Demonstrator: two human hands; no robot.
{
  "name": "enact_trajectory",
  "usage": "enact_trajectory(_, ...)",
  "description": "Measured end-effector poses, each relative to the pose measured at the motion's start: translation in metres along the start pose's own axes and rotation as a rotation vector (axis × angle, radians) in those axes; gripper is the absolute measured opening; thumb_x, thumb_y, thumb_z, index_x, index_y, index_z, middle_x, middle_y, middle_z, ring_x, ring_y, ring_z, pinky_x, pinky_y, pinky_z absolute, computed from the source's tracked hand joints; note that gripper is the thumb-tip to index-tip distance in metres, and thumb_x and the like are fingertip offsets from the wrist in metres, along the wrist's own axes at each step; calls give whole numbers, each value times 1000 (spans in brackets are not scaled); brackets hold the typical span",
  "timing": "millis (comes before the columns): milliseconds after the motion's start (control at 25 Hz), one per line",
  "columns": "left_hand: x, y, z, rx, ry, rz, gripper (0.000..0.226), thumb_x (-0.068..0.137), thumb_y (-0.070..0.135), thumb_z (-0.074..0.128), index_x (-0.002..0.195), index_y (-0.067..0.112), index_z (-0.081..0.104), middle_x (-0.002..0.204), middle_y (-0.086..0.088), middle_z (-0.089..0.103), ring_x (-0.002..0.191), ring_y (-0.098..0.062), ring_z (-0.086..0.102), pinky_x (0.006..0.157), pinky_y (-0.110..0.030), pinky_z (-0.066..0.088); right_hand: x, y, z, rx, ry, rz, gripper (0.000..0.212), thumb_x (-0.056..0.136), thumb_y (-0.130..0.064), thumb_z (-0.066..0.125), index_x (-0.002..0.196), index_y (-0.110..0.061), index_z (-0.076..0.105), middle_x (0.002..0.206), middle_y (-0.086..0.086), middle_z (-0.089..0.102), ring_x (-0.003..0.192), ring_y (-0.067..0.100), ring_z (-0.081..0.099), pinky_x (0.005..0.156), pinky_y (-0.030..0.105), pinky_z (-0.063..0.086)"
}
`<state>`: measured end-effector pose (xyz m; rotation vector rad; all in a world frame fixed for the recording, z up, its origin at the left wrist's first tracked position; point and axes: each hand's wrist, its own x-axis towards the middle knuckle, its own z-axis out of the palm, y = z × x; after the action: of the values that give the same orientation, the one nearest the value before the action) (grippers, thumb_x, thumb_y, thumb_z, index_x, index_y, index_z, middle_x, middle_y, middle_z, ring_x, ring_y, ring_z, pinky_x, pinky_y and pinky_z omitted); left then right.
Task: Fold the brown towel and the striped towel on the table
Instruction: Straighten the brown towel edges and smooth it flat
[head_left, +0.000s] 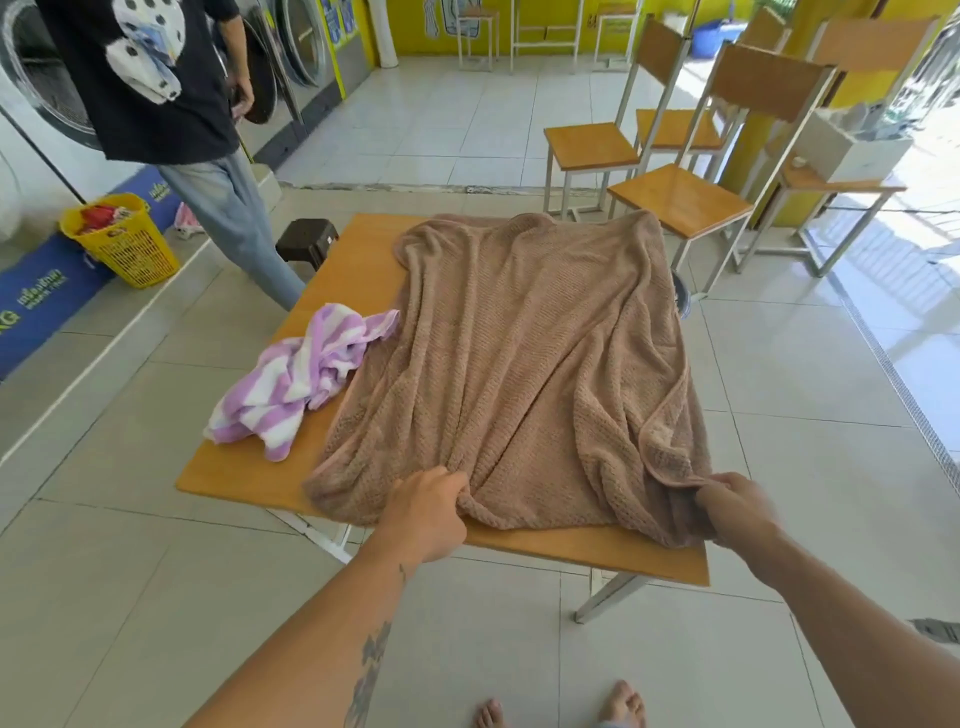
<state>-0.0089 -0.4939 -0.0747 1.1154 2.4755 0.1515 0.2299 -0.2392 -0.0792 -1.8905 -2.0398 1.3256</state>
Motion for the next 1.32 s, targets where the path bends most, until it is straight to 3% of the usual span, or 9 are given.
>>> enact_trajectory(200,-6,-14,-18,22,-112,-67,22,72,7,47,86,24,52,97,3,52,87,-23,48,71,-35,33,-25,9,-3,39,122,20,24,80,-6,51,96,-21,62,86,8,68,79,26,62,62,33,46)
enact_trajectory(320,-7,-16,-16,78,-158,-133,21,72,14,44,89,26,47,104,0,43,97,-23,40,79,-39,37,-20,18,-4,56,14,25,22,76,-13,57,96,-21,62,88,9,70,83,27,66,70,42,57)
enact_trajectory(520,2,2,-2,72,107,25,12,75,29,43,87,30,46,103,5,37,100,-19,35,92,-40,34,-30,19,-9,86,77,57,22,82,-28,55,74,-10,64,71,6,67,69,26,62,69,39,55)
enact_trajectory(720,15,43,-1,139,-142,-168,32,83,34,45,114,28,51,130,-4,41,125,-31,39,104,-47,32,-31,37,-35,447,118,362,22,85,-20,51,100,-10,62,94,11,67,87,29,68,76,40,58)
enact_trajectory(880,30,85,-8,104,-6,-81,27,81,25,43,106,28,53,120,-1,48,116,-26,45,101,-45,34,-18,41,-49,-31,108,123,26,79,-11,51,100,-12,66,90,6,63,82,23,60,76,32,50)
enact_trajectory(1040,52,145,9,-103,31,28,13,85,31,42,94,30,52,104,5,47,104,-25,52,95,-45,43,10,26,-39,-156,-182,-141,31,83,-23,62,113,-20,58,102,1,64,93,19,59,73,28,45)
enact_trajectory(1120,56,172,29,-155,-11,-70,31,88,37,50,118,33,48,120,1,41,117,-28,44,100,-47,41,28,26,-29,-287,-275,-240,25,84,-28,61,107,-20,53,98,1,59,88,21,55,65,30,40)
enact_trajectory(1200,57,193,50,-134,-29,-204,65,86,43,59,142,38,28,142,-4,23,135,-32,24,110,-50,33,48,32,-25,-290,-296,-292,13,85,-26,57,95,-19,54,93,1,58,84,23,55,67,30,41)
enact_trajectory(1320,59,215,56,-79,-38,-341,79,82,39,61,148,40,19,151,-5,10,141,-33,10,112,-55,26,78,37,-44,-83,-372,-169,12,78,-13,48,70,-15,57,80,7,61,75,26,57,66,31,44)
